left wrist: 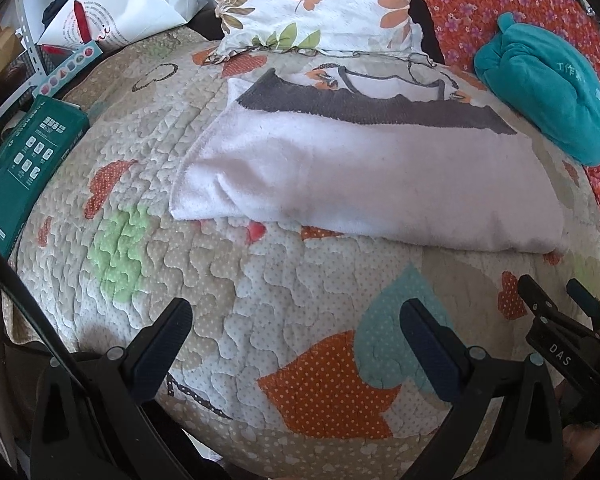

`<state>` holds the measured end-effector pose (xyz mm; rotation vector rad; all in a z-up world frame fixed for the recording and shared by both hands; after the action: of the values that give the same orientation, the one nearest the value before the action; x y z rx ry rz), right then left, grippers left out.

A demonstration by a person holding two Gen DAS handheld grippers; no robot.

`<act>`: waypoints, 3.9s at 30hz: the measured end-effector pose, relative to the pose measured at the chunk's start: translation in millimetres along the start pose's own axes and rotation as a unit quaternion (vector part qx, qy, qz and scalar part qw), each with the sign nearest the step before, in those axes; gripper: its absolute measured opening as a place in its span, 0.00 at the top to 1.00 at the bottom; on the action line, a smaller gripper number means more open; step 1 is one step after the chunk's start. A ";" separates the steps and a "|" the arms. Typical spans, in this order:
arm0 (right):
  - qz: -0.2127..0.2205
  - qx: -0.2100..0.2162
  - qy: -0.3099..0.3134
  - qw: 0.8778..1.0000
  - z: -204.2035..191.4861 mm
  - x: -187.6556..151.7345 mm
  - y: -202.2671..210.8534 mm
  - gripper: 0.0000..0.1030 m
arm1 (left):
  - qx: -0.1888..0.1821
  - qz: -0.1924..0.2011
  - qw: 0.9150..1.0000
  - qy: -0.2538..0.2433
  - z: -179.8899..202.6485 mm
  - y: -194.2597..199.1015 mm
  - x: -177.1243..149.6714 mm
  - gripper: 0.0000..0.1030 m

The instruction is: Fold small clothes

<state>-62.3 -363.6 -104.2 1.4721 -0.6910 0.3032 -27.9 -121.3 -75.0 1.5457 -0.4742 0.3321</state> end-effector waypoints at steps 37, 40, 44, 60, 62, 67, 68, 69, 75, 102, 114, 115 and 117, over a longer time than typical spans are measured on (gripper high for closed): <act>-0.008 -0.012 0.007 1.000 0.8 -6.9 0.0 0.01 | -0.024 -0.038 0.999 0.010 -6.5 -51.5 -10.7 0.21; -0.009 -0.016 0.008 1.000 1.4 -8.2 1.2 0.01 | -0.050 -0.029 0.998 0.024 -17.2 -35.8 -3.9 0.26; -0.011 -0.014 0.013 1.000 -0.8 -3.5 7.1 0.03 | -0.040 -0.007 0.997 0.067 -54.7 -18.9 10.7 0.26; -0.023 0.087 0.080 0.993 -99.8 79.6 26.4 0.13 | -0.054 -0.006 0.980 0.191 -164.1 -65.2 27.9 0.26; -0.026 0.073 0.069 0.995 -95.5 88.0 17.4 0.13 | -0.064 0.006 0.979 0.191 -164.7 -68.3 25.2 0.25; -0.043 0.072 0.058 0.995 -101.5 106.7 5.3 0.13 | -0.040 0.044 0.988 0.144 -155.8 -69.7 25.2 0.21; -0.045 0.080 0.064 0.994 -110.7 109.2 4.4 0.13 | -0.036 0.045 0.989 0.138 -153.6 -70.6 26.0 0.20; -0.049 0.090 0.075 0.992 -123.2 111.1 3.4 0.13 | -0.032 0.047 0.989 0.134 -151.6 -70.7 26.4 0.20; -0.103 0.190 0.155 0.964 -245.3 116.1 -14.6 0.13 | -0.084 0.077 0.970 0.214 -179.6 -53.0 23.5 0.20; -0.099 0.127 0.184 0.970 -306.8 133.7 -43.6 0.86 | -0.054 0.068 0.959 0.270 -202.7 -45.5 12.5 0.20; -0.052 0.084 -0.064 0.993 10.4 154.4 -17.3 0.87 | -0.109 0.062 0.987 0.104 -66.2 2.6 33.3 0.20; -0.061 0.075 -0.081 0.992 30.5 144.5 -25.3 0.87 | -0.110 0.058 0.988 0.092 -56.3 2.5 33.4 0.20; -0.082 0.079 -0.112 0.987 57.5 123.1 -42.5 0.86 | -0.118 0.046 0.989 0.072 -32.6 0.7 34.0 0.20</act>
<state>44.1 -450.9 -68.2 1.7210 -0.7311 0.0666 3.9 -91.9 -56.5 1.2635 -0.4548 0.4406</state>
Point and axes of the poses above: each gripper's, at about its wrist camera, not at the fingertips, and y roughly against the way its jaws point, z to its right, x to its top, the point moved 7 cm from there along -y, roughly the way its jaws point, and after that the axes turned 2 degrees about -z, right-handed, at the moved point
